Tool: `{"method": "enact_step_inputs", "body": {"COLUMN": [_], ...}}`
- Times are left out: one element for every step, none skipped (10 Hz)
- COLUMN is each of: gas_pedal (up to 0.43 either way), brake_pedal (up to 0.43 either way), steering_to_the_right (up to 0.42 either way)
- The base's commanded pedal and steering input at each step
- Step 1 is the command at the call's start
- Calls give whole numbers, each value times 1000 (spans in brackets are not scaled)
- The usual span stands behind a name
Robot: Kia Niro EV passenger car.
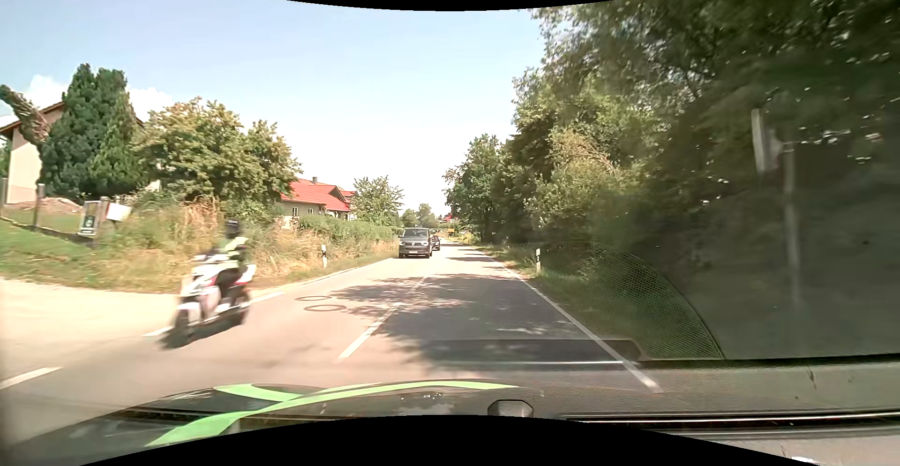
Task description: Follow the waypoints while adhering to traffic rules and regulations
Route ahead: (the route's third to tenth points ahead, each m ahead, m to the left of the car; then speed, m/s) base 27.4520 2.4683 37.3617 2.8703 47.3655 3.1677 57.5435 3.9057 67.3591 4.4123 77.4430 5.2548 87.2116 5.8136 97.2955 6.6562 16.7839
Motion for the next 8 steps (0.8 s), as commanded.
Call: {"method": "enact_step_inputs", "body": {"gas_pedal": [138,138,138,130,130,130,130,130], "brake_pedal": [0,0,0,0,0,0,0,0], "steering_to_the_right": [-8,-8,-8,-8,-8,-8,-8,-7]}}
